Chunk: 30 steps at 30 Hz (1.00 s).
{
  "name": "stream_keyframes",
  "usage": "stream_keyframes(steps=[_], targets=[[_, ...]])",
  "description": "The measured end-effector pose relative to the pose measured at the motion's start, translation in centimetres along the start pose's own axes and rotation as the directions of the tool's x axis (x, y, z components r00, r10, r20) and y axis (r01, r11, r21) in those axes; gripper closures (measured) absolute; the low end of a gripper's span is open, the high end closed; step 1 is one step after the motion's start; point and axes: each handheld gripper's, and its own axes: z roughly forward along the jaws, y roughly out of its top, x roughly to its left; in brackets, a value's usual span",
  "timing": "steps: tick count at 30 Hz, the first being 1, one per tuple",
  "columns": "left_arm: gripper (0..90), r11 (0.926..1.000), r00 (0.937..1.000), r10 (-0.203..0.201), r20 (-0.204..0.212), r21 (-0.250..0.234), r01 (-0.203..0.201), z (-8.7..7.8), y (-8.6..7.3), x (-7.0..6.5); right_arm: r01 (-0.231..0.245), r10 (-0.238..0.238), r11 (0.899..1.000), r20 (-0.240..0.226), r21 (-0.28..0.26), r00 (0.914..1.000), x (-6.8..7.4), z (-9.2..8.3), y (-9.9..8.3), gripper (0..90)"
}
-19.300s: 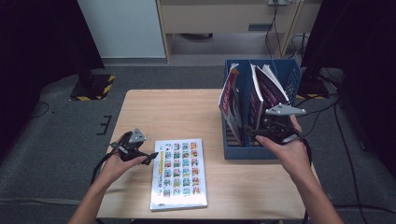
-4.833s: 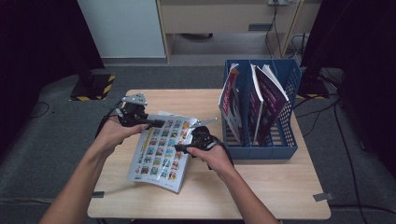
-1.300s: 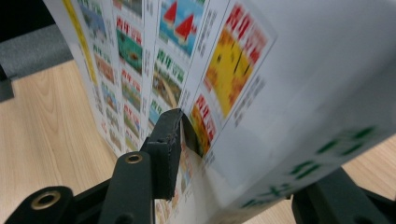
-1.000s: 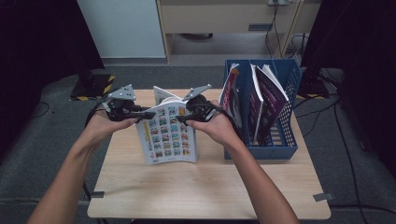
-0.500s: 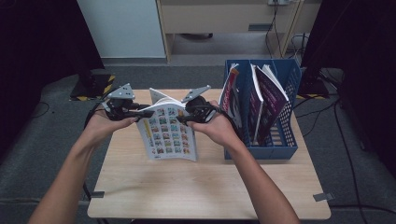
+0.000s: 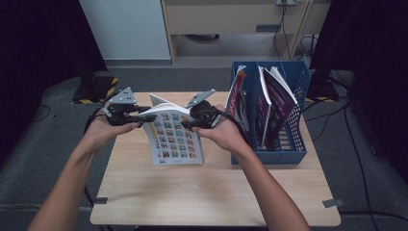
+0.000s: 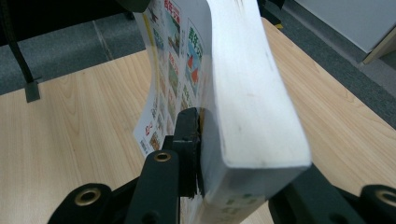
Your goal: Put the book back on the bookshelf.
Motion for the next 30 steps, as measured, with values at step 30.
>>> stream_keyframes(steps=[30], targets=[[76.5, 0.9983, 0.9968, 0.058, 0.055, 0.001, -0.058, -0.9, 0.8, -0.9, 0.074, -0.074, 0.996, -0.002, 0.045, 0.9973, -0.4, -0.6, 2.0, 58.2]])
